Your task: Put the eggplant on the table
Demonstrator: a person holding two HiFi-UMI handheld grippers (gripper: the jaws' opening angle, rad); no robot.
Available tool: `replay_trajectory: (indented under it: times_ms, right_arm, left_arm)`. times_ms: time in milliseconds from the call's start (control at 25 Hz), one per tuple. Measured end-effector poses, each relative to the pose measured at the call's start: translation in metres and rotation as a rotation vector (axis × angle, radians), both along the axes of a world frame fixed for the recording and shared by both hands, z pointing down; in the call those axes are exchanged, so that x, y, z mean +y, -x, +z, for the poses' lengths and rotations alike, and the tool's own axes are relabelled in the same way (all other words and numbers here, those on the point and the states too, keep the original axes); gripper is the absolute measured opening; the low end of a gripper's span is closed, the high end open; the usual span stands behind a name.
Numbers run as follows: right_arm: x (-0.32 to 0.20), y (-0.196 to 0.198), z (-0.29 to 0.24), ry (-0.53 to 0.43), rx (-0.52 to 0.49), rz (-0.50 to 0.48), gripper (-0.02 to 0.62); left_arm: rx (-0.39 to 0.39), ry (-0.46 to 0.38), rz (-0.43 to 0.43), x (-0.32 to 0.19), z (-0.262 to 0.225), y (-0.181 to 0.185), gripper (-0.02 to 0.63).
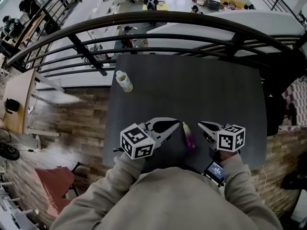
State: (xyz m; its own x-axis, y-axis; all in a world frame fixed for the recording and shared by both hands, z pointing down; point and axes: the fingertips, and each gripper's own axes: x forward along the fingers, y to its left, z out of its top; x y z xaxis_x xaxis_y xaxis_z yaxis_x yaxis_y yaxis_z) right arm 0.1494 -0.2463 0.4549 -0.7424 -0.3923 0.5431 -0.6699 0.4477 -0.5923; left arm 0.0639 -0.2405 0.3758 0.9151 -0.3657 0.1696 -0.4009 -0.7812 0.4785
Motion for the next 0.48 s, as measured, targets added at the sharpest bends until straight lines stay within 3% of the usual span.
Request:
replay_trajectory:
  times_ms: [240,480]
  right_arm:
    - [-0.022,0.008,-0.092,-0.152,-0.199,0.018,0.014]
    - [-0.034,-0.007,-0.183,-0.34,-0.311,0.049,0.014]
  left_arm:
    - [0.013,-0.082,0.031,-0.01,-0.039,-0.005,0.002]
    - [0.09,-0.156,0.032,-0.029,-0.095,-0.016,0.002]
